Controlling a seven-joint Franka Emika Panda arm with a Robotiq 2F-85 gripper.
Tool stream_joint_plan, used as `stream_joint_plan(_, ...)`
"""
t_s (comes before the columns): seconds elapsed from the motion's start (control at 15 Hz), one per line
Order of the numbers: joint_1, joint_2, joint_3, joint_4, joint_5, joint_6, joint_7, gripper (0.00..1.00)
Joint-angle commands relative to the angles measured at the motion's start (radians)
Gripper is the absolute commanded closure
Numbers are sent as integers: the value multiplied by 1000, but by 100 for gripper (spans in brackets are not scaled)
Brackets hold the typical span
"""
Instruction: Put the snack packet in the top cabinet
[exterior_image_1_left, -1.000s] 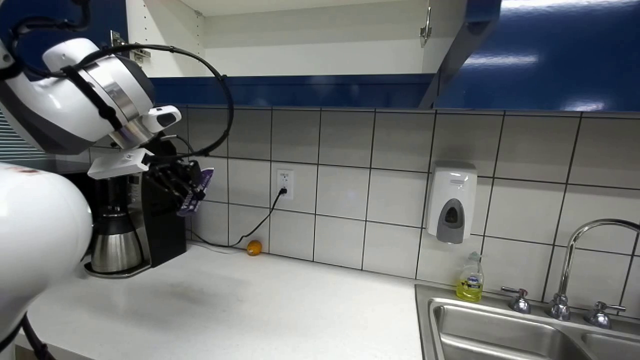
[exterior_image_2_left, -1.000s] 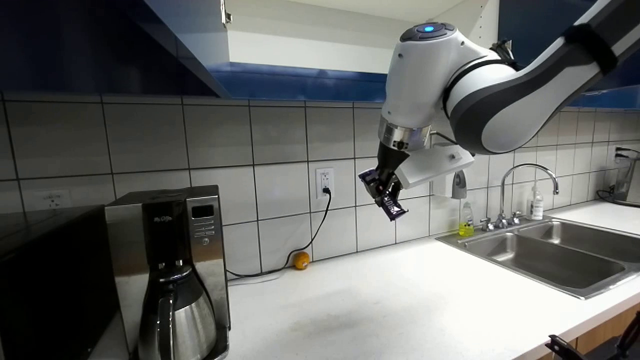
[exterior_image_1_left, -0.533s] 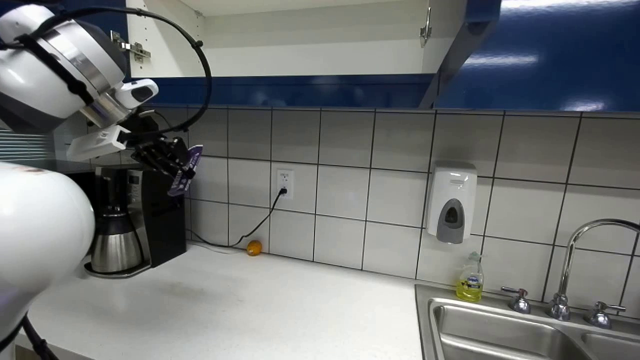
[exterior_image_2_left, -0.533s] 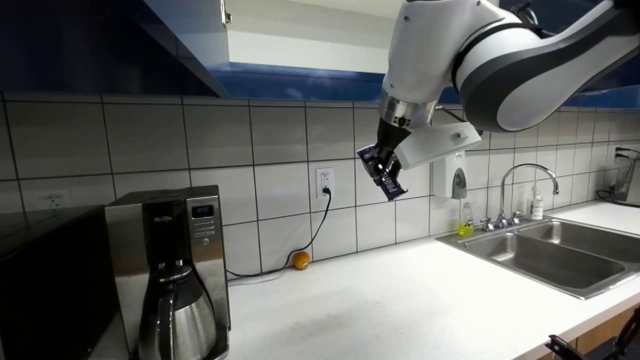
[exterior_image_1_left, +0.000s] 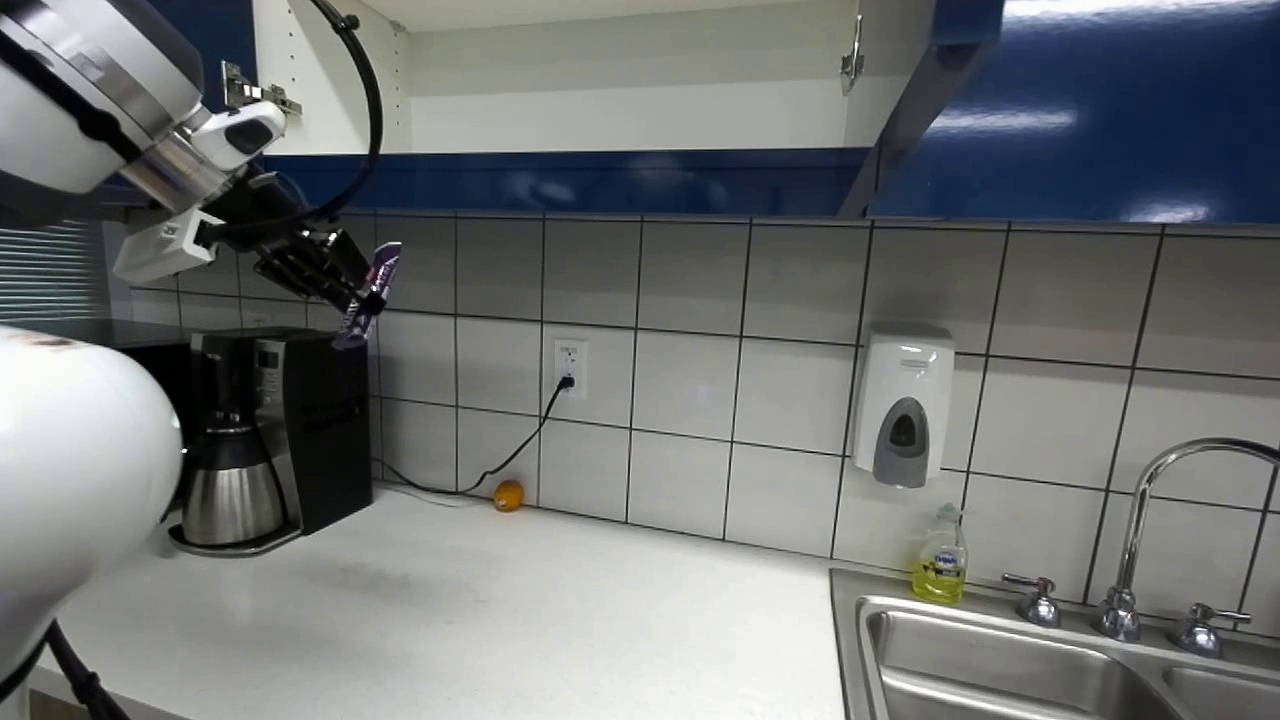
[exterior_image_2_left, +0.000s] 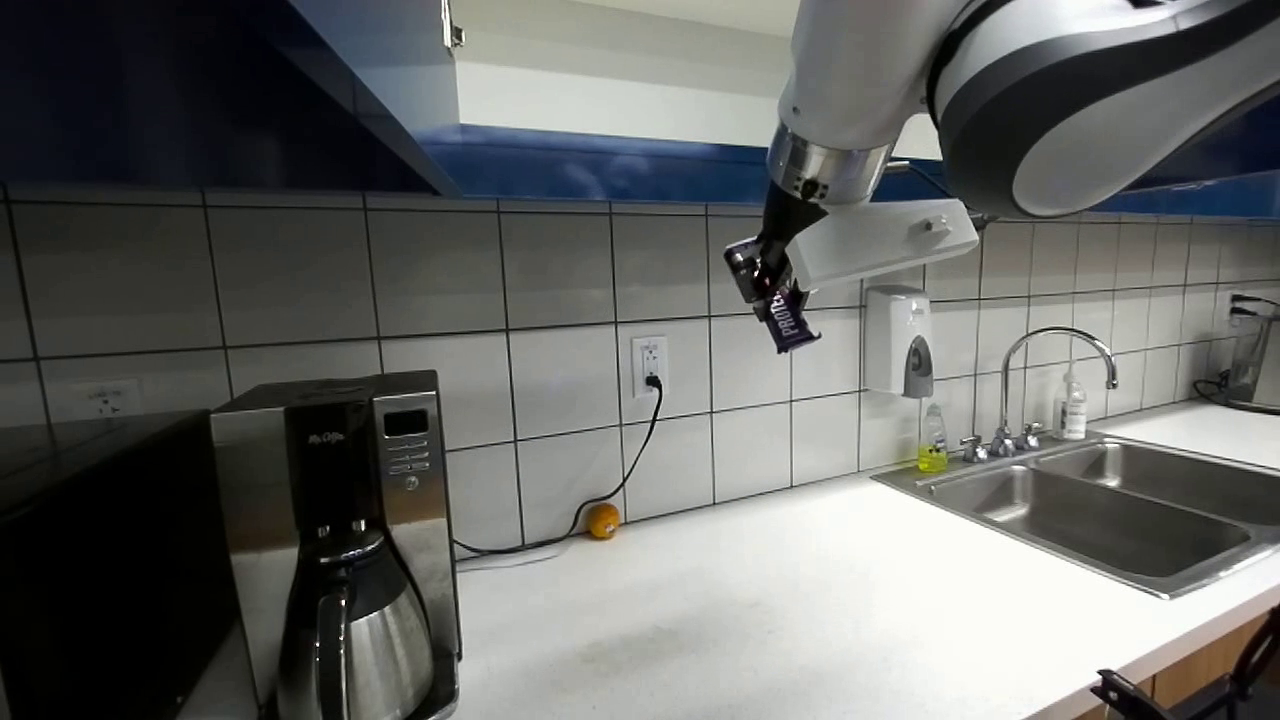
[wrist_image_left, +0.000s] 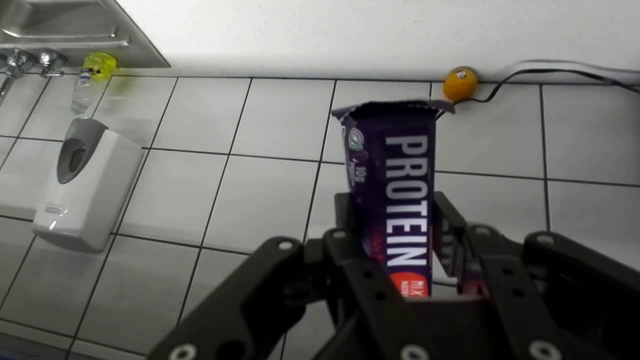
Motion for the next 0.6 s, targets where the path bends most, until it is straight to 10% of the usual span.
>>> stream_joint_plan(0.0, -124, -95, 111, 3, 49, 13, -12, 85)
stream_joint_plan(0.53, -234, -129, 162, 80, 70, 33, -25, 85)
